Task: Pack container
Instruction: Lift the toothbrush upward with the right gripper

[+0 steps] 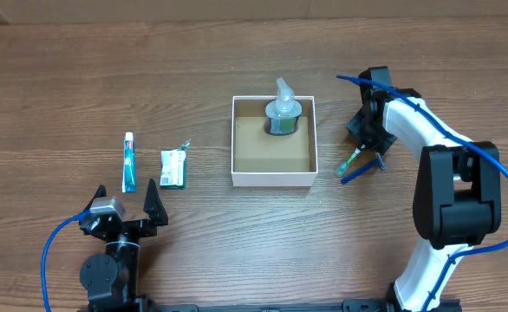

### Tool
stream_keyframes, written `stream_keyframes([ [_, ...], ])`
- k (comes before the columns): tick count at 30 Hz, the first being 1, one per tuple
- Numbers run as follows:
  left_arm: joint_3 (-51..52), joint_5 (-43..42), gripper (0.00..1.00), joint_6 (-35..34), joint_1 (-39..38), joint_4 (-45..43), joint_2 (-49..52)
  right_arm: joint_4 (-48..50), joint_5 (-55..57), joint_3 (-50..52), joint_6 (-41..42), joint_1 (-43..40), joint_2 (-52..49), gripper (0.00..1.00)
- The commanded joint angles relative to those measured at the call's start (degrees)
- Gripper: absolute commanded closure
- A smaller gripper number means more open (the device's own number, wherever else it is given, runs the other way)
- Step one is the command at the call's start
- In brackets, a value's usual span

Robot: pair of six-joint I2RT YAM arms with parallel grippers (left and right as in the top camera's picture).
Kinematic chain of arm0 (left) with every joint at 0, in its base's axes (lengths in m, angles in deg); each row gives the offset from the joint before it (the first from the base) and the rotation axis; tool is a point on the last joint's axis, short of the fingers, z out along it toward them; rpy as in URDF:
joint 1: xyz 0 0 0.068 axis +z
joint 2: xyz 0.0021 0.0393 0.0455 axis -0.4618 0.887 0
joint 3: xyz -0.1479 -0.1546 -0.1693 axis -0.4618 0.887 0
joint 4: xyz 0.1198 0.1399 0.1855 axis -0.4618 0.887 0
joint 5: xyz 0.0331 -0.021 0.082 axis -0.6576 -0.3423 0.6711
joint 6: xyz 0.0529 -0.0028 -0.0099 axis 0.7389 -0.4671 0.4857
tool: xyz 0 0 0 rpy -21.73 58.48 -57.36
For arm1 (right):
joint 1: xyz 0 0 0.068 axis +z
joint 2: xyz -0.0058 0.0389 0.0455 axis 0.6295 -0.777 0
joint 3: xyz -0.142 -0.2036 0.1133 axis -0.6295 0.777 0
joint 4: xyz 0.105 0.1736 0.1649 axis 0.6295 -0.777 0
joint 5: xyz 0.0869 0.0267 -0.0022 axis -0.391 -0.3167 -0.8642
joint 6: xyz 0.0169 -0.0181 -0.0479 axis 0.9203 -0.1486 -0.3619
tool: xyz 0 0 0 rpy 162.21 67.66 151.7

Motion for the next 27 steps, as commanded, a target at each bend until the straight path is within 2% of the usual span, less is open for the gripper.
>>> stream_keyframes([
  [1, 0.2, -0.8, 0.0, -0.9, 0.3, 0.1, -0.6, -1.5, 2.7, -4.2, -1.9, -0.1, -0.5, 0.89],
  [6, 0.2, -0.8, 0.0, -0.9, 0.3, 0.1, -0.6, -5.6, 3.8, -10.8, -6.5, -0.1, 2.6, 0.89],
  [13, 0.2, -0.8, 0.0, -0.9, 0.3, 0.1, -0.6, -11.1, 2.2, -17.8, -11.2, 1.1, 14.6, 0.88],
  [20, 0.2, -0.8, 0.0, -0.9, 0.3, 0.1, -0.6, -15.5, -4.4, -18.8, -16.7, 9.2, 27.5, 0.85],
  [25, 0.2, -0.8, 0.0, -0.9, 0.3, 0.1, -0.6, -17.3, -1.5, -18.7, -15.4, 14.5, 28.0, 0.85],
  [26, 0.2, -0.8, 0.0, -0.9, 0.3, 0.1, -0.6, -17.6, -0.4, -18.7, -15.0, 14.5, 27.7, 0.82],
  [27, 0.2, -0.8, 0.0, -0.9, 0.3, 0.1, -0.6, -17.8, -0.3, -18.6, -15.1, 14.5, 27.4, 0.75],
])
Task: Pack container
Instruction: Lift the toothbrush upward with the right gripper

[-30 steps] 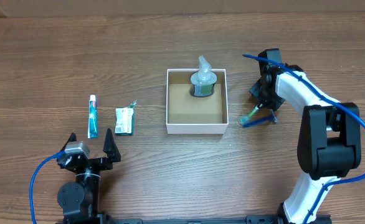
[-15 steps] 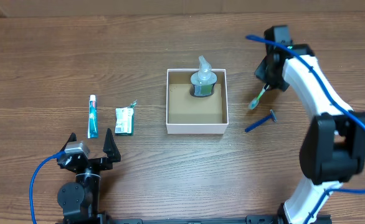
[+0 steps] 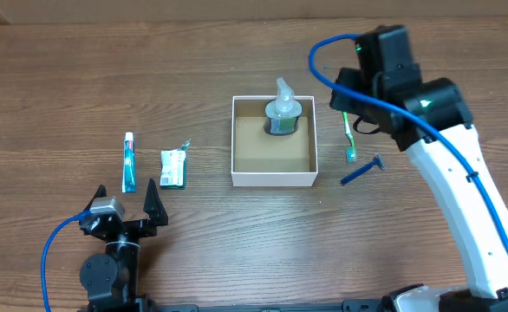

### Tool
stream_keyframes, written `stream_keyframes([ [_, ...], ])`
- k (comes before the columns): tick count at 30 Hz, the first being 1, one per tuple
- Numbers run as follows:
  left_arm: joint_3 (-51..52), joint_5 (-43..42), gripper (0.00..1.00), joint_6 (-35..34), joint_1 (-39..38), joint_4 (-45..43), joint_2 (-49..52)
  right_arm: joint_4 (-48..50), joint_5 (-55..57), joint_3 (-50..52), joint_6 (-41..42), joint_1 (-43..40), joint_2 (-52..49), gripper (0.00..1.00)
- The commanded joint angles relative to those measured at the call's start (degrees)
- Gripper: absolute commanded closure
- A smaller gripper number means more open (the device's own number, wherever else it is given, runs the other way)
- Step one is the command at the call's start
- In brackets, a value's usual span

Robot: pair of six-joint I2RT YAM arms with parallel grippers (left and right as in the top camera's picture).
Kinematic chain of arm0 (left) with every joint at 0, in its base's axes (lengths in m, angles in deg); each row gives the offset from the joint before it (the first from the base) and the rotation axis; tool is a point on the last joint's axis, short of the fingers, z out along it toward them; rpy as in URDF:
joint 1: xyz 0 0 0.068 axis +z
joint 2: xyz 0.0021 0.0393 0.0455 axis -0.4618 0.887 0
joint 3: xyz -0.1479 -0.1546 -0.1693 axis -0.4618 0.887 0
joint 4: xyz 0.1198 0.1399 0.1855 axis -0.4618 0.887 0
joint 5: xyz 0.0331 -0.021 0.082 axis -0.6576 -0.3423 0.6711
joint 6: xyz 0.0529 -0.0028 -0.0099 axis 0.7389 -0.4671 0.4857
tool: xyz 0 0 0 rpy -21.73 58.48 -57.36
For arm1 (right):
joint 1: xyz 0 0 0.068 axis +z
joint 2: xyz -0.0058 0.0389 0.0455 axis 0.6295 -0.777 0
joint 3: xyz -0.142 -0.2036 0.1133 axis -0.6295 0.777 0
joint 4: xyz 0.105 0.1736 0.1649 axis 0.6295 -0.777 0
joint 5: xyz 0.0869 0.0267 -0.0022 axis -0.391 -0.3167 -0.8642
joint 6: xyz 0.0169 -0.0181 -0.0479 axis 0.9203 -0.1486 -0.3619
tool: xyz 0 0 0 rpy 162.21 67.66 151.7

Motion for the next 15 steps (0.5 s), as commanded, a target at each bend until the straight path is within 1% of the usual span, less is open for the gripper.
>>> stream_keyframes([
  [1, 0.2, -0.8, 0.0, -0.9, 0.3, 0.1, -0.6, -0.4, 3.1, -0.3, -1.6, -0.4, -0.9, 0.61],
  [3, 0.2, -0.8, 0.0, -0.9, 0.3, 0.1, -0.6, -0.3, 4.6, 1.2, -4.2, -1.0, -1.3, 0.55],
  [4, 0.2, -0.8, 0.0, -0.9, 0.3, 0.1, -0.6, 0.2, 5.2, 2.9, -5.2, -1.7, -1.6, 0.48],
  [5, 0.2, -0.8, 0.0, -0.9, 0.3, 0.1, -0.6, 1.2, 4.7, 4.5, -7.0, -2.5, -1.8, 0.46],
  [7, 0.2, -0.8, 0.0, -0.9, 0.3, 0.1, -0.6, 3.7, 2.6, 7.7, -10.1, -4.0, -2.2, 0.44],
  [8, 0.2, -0.8, 0.0, -0.9, 0.3, 0.1, -0.6, 6.9, -0.3, 11.1, -12.2, -5.6, -2.4, 0.43],
  [10, 0.2, -0.8, 0.0, -0.9, 0.3, 0.1, -0.6, 10.8, -2.6, 15.2, -13.3, -7.8, -2.9, 0.41],
  [12, 0.2, -0.8, 0.0, -0.9, 0.3, 0.1, -0.6, 14.9, -4.3, 19.0, -13.8, -10.5, -4.3, 0.4],
  [13, 0.2, -0.8, 0.0, -0.9, 0.3, 0.1, -0.6, 16.0, -4.8, 19.8, -14.7, -11.1, -5.0, 0.41],
  [15, 0.2, -0.8, 0.0, -0.9, 0.3, 0.1, -0.6, 19.1, -7.8, 21.3, -19.1, -12.4, -7.7, 0.39],
])
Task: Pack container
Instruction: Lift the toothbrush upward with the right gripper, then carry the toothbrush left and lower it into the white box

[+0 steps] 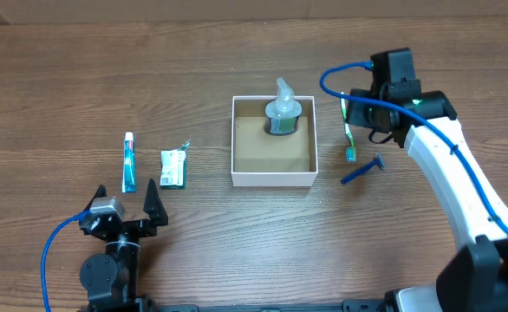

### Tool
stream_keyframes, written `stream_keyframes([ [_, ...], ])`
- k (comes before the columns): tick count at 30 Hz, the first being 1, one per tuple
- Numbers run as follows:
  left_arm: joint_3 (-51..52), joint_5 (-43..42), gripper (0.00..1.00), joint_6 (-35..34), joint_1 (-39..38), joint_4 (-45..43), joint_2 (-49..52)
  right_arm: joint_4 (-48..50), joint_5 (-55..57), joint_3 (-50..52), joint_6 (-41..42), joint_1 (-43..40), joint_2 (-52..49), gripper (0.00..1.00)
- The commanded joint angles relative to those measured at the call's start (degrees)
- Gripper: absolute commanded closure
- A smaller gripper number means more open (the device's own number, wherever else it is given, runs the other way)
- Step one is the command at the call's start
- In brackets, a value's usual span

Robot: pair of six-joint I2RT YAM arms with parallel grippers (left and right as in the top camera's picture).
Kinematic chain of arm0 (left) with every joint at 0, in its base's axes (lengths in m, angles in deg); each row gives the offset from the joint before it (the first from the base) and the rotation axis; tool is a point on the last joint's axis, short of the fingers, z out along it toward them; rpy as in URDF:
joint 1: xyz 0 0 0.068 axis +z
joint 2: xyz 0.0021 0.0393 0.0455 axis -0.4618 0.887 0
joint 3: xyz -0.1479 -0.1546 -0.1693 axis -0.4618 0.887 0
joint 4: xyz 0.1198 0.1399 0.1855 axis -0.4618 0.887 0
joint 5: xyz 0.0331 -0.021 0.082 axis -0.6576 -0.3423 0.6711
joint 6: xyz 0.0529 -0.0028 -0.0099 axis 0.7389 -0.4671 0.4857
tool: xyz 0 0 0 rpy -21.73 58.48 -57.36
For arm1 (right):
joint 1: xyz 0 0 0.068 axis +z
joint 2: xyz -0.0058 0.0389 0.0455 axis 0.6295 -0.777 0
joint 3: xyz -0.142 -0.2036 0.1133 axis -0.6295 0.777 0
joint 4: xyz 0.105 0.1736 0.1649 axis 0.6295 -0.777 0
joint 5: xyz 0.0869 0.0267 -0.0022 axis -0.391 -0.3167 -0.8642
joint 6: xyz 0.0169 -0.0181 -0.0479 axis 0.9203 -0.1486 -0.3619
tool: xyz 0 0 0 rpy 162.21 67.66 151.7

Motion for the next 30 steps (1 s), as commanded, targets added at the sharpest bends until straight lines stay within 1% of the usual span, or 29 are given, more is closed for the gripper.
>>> stream_keyframes([
  [1, 0.2, -0.8, 0.0, -0.9, 0.3, 0.1, -0.6, 4.2, -5.8, 2.0, -8.3, -1.6, -4.5, 0.36],
  [4, 0.2, -0.8, 0.0, -0.9, 0.3, 0.1, -0.6, 6.9, -5.7, 2.0, -11.6, -1.5, -9.0, 0.34],
  [7, 0.2, -0.8, 0.0, -0.9, 0.3, 0.1, -0.6, 9.6, -5.7, 2.0, -11.8, -1.6, -12.8, 0.34],
  [9, 0.2, -0.8, 0.0, -0.9, 0.3, 0.1, -0.6, 12.0, -5.3, 2.0, -11.8, -1.6, -14.8, 0.37],
  [15, 0.2, -0.8, 0.0, -0.9, 0.3, 0.1, -0.6, 15.1, -5.3, 2.0, -11.8, -1.6, -19.3, 0.41],
  [20, 0.2, -0.8, 0.0, -0.9, 0.3, 0.1, -0.6, 15.8, -4.7, 2.0, -11.8, -1.6, -22.3, 0.42],
  [21, 0.2, -0.8, 0.0, -0.9, 0.3, 0.1, -0.6, 15.8, -4.4, 2.0, -11.7, -1.6, -22.3, 0.44],
  [23, 0.2, -0.8, 0.0, -0.9, 0.3, 0.1, -0.6, 15.8, -3.6, 2.0, -11.7, -1.6, -22.3, 0.52],
  [26, 0.2, -0.8, 0.0, -0.9, 0.3, 0.1, -0.6, 15.1, -1.7, 2.0, -11.7, -1.6, -22.3, 0.8],
  [27, 0.2, -0.8, 0.0, -0.9, 0.3, 0.1, -0.6, 14.8, -1.0, 2.0, -11.7, -1.6, -22.3, 0.87],
  [30, 0.2, -0.8, 0.0, -0.9, 0.3, 0.0, -0.6, 13.8, 1.0, 1.9, -11.7, -1.6, -22.3, 0.96],
])
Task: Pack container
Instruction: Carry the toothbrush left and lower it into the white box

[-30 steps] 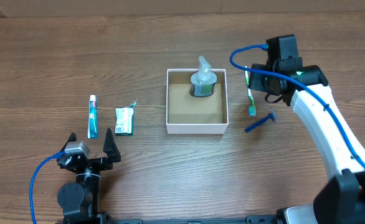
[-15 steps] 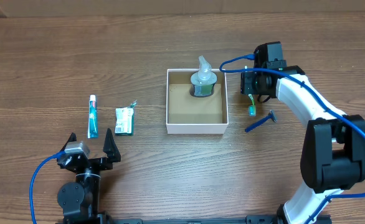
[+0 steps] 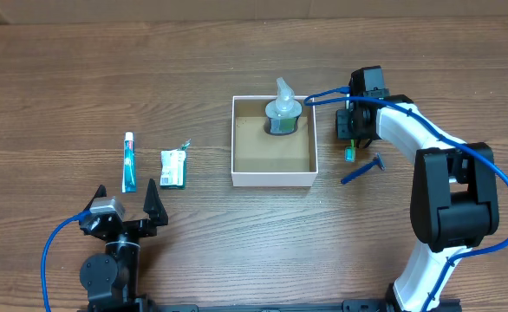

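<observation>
A white open box [image 3: 272, 178] sits mid-table. A clear bottle with a green base [image 3: 282, 113] stands in its far right corner. Just right of the box, my right gripper [image 3: 349, 132] is low over a green toothbrush [image 3: 350, 153]; only the brush's near end shows beneath it, and the jaws are hidden from above. A blue razor [image 3: 361, 169] lies right beside that end. To the left lie a toothpaste tube [image 3: 128, 162] and a green-white packet [image 3: 174, 168]. My left gripper [image 3: 126, 196] rests open near the front edge, below them.
The right arm's blue cable [image 3: 323, 97] loops over the box's far right corner. The left arm's base [image 3: 107, 269] sits at the front left edge. Bare wood lies between the packet and the box.
My right gripper has moved left and toward the front, from behind and to the right of the toothbrush to directly over its upper part. The toothbrush, razor and left arm have not moved.
First my right gripper was down at the toothbrush, which lay slanted beside the razor. Then the arm was raised and the brush lay straight along the box's right side. The gripper then hovered behind it, and now sits over it.
</observation>
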### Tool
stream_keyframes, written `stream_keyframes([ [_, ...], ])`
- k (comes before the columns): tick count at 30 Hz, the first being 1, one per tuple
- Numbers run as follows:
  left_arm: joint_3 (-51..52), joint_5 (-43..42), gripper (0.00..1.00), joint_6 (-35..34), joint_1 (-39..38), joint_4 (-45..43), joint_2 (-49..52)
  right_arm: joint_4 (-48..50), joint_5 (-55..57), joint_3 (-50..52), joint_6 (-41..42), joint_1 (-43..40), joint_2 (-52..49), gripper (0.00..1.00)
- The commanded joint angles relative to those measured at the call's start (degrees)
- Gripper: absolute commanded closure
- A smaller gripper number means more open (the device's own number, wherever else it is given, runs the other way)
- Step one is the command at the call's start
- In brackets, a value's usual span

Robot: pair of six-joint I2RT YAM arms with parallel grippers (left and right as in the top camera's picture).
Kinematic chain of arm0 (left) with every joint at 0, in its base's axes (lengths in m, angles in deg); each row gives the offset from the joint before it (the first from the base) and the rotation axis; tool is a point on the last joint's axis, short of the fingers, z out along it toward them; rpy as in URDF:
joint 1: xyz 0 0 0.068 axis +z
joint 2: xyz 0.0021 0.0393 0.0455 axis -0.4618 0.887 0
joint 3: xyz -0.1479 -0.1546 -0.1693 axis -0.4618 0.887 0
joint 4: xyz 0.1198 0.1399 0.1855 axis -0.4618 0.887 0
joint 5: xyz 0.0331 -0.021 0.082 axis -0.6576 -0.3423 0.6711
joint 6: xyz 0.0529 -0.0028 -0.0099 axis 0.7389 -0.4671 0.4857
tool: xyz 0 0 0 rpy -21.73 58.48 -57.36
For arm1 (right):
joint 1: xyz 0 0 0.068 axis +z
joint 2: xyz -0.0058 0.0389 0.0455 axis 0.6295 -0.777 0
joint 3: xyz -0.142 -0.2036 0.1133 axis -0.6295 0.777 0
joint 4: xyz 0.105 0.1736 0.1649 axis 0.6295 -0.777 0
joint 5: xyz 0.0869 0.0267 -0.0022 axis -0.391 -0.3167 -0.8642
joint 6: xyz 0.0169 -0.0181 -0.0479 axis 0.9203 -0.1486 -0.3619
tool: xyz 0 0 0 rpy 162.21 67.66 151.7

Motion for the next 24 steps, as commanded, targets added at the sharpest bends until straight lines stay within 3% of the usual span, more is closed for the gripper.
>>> stream_keyframes([
  [1, 0.2, -0.8, 0.0, -0.9, 0.3, 0.0, -0.6, -1.0, 2.7, -0.3, 0.6, 0.1, 0.0, 0.96],
  [8, 0.2, -0.8, 0.0, -0.9, 0.3, 0.0, -0.6, -7.8, 2.4, -8.4, 2.6, 0.1, 6.2, 0.96],
  [14, 0.2, -0.8, 0.0, -0.9, 0.3, 0.0, -0.6, -18.5, -5.0, -18.2, 2.6, 0.3, 17.4, 0.96],
  [19, 0.2, -0.8, 0.0, -0.9, 0.3, 0.0, -0.6, -24.0, -15.9, -18.6, 6.1, 0.5, 25.6, 0.96],
  [24, 0.2, -0.8, 0.0, -0.9, 0.3, 0.0, -0.6, -27.1, -18.2, -18.6, 7.0, 5.1, 27.5, 0.96],
])
